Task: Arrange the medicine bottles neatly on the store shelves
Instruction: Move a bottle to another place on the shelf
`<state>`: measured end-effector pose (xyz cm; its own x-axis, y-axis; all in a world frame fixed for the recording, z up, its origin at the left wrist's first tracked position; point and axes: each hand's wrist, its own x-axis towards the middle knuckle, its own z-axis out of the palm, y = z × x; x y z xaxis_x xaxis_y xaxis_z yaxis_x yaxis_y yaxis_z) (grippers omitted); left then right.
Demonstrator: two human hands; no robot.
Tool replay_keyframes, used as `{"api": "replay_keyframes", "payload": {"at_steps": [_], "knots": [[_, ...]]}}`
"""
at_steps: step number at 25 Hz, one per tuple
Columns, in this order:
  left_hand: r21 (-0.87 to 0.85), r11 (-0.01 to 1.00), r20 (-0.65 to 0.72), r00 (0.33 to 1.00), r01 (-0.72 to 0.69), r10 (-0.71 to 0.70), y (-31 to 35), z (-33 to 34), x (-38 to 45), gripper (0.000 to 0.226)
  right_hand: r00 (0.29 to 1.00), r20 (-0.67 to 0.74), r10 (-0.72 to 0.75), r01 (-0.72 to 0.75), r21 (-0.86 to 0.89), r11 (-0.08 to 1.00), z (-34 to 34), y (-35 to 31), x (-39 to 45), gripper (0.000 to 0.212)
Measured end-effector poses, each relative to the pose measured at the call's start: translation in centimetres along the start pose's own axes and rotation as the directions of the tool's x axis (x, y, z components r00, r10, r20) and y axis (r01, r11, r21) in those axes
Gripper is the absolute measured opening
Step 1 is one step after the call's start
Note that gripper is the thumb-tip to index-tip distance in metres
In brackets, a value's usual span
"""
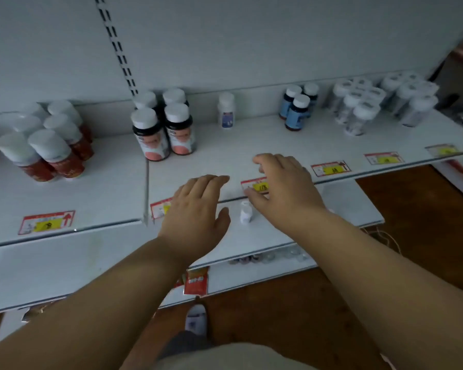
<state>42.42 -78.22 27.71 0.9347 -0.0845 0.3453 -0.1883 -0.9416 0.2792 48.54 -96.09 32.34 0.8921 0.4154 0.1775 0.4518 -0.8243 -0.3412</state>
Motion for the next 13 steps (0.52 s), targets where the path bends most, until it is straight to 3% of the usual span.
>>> {"api": "replay_keyframes", "payload": {"at_steps": [4,7,10,13], "knots": [[-0.021,1.000,0.125,0.992,0.018,-0.015,7.2,4.6,-2.3,0.054,0.989,-0.109,0.098,-0.090,0.074,0.993,0.0,5.8,-7.5,0.034],[-0.036,0.999,0.248,0.969,0.003,0.006,9.1,8.5,-2.8,0.054,0.975,-0.043,0.218,-0.208,0.166,0.964,2.8,8.7,-11.0,0.035],[-0.061,0.998,0.345,0.939,0.036,-0.013,7.3,15.3,-2.4,0.053,0.937,0.085,0.339,-0.350,0.261,0.900,9.1,11.5,-12.5,0.042],[-0.036,0.992,0.387,0.917,0.122,-0.099,3.3,23.4,-1.8,0.055,0.898,0.095,0.429,-0.435,0.331,0.837,17.6,14.3,-11.5,0.041]]}}
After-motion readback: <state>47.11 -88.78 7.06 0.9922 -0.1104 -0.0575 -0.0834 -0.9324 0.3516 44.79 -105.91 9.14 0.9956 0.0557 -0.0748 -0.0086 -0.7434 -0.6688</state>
